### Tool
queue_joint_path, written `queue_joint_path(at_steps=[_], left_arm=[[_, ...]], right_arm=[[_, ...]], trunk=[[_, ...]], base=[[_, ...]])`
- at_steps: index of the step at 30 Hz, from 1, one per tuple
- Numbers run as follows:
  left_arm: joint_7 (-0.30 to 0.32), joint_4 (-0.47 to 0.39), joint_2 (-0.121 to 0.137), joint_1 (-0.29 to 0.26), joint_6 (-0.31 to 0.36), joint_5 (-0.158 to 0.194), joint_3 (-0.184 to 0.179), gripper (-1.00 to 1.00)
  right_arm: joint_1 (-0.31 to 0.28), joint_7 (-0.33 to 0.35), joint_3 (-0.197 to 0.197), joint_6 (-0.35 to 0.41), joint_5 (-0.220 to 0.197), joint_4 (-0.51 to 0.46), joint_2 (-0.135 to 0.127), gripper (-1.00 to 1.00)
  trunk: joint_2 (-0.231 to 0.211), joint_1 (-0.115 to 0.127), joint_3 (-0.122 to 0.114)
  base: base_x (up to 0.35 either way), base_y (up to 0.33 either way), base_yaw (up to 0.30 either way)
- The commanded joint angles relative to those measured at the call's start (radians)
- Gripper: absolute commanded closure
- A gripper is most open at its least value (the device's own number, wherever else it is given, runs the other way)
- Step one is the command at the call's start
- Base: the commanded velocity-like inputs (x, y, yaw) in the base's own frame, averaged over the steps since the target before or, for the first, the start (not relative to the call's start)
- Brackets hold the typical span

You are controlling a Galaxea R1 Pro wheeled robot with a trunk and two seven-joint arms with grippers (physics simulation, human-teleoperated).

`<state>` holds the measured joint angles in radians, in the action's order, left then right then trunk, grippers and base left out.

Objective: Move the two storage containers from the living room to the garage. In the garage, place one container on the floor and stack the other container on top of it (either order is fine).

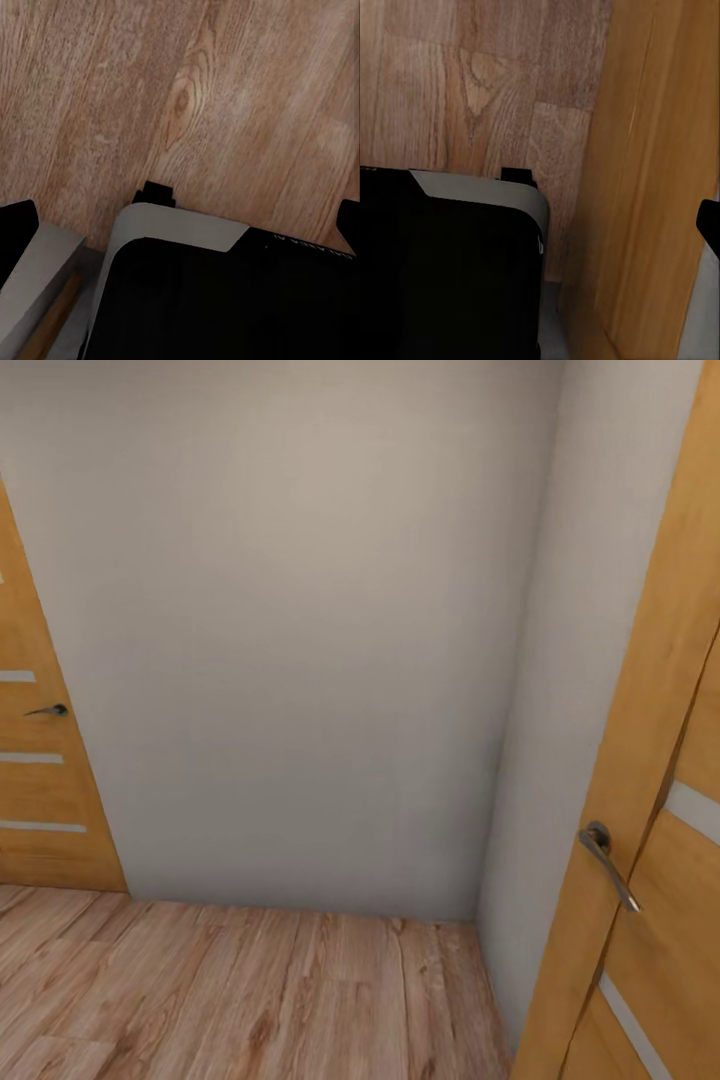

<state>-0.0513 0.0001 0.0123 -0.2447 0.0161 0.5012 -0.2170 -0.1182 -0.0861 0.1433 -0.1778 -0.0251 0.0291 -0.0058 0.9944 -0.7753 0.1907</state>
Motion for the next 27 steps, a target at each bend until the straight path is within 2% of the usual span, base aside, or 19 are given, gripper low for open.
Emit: queue_joint_path(at_steps=[1, 9, 27], left_arm=[[-0.002, 0.0, 0.0, -0.001, 0.002, 0.008, -0.008, -1.0], [-0.002, 0.0, 0.0, -0.001, 0.002, 0.008, -0.008, -1.0], [-0.002, 0.0, 0.0, -0.001, 0.001, 0.008, -0.008, -1.0]], right_arm=[[-0.001, -0.003, 0.008, -0.005, -0.003, 0.003, 0.0, -1.0], [-0.001, -0.003, 0.007, -0.006, -0.003, 0.003, -0.001, -1.0], [-0.001, -0.003, 0.008, -0.005, -0.003, 0.003, -0.002, -1.0]], trunk=[[0.001, -0.001, 0.001], [0.001, -0.001, 0.001], [0.001, -0.001, 0.001]], base=[[0.321, 0.0, 0.0], [0.321, 0.0, 0.042], [0.321, 0.0, 0.26]])
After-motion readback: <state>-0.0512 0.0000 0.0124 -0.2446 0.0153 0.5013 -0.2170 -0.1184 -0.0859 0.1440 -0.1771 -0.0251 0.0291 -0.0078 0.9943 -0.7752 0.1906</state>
